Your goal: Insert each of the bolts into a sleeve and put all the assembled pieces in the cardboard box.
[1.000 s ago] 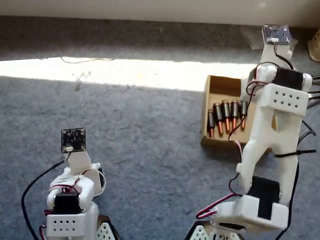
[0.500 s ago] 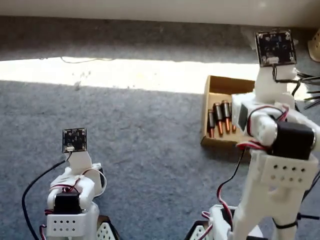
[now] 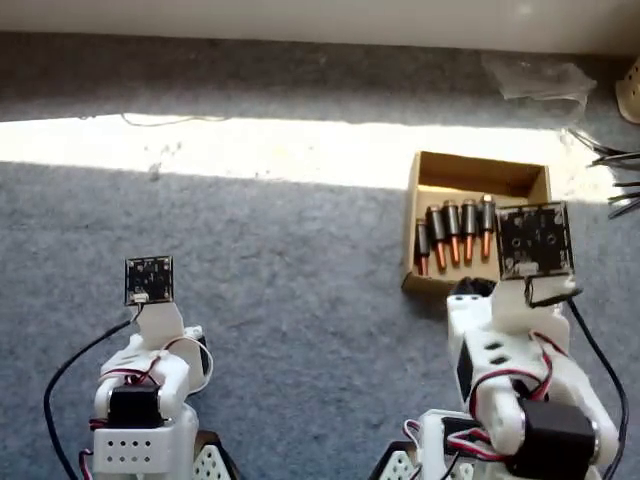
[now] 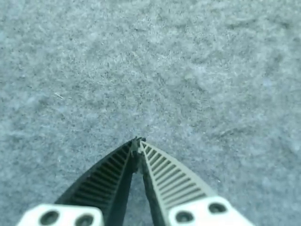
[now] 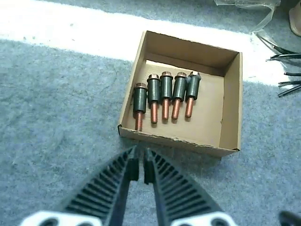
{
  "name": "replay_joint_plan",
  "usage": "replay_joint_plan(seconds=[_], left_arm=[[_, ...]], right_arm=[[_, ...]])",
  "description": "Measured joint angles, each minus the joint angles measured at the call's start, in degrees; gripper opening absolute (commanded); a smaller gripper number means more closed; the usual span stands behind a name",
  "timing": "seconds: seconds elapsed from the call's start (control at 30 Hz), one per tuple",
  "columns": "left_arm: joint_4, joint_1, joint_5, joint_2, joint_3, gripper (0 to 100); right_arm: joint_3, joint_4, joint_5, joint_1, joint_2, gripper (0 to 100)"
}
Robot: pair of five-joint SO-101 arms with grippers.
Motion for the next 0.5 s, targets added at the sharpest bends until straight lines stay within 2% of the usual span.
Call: replay_joint_plan(seconds=[0.3,0.5], left_arm=[[0.0,0.0,0.0,0.0,0.0,1],[0.0,0.0,0.0,0.0,0.0,1]], right_arm=[[22.5,-6.9,0.0,0.0,-14.4,0.5],[26.6,-7.2,0.0,0.0,-19.3,0.5]])
